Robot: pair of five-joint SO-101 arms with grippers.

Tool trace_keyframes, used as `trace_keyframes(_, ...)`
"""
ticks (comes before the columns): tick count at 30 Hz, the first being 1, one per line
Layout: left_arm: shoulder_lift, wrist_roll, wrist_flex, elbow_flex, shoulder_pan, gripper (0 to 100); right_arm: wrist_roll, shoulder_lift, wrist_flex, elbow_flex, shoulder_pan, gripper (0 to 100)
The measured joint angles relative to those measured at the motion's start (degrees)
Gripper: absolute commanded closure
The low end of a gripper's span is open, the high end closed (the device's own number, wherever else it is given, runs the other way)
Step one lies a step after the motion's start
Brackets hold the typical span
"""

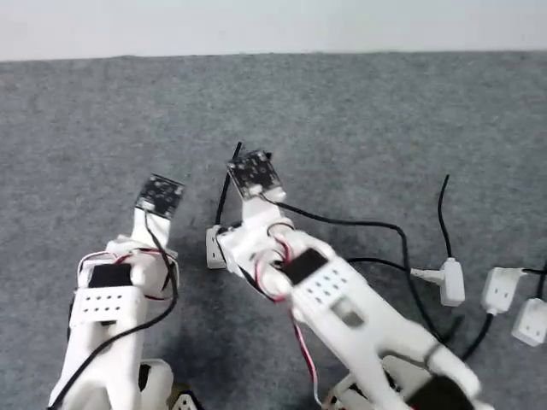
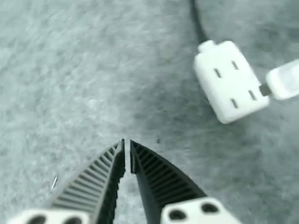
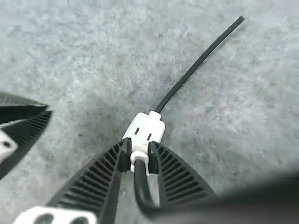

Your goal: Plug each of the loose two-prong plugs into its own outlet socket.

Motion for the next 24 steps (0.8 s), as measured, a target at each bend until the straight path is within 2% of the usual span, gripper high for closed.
trace_keyframes(4, 4.84, 1.32, 0.00, -3.08, -2.73, 99, 0.00, 8.26, -1.23, -6.86, 0.00, 99.1)
trace_keyframes(11, 8.79, 1.67, -2.73, -4.57, -3.25, 99, 0.00, 18.29, -1.85, -14.42, 0.00, 99.1)
trace_keyframes(24, 8.79, 1.67, -3.08, -4.57, -3.25, 99, 1.67, 19.16, 0.53, -15.30, 0.53, 99.1)
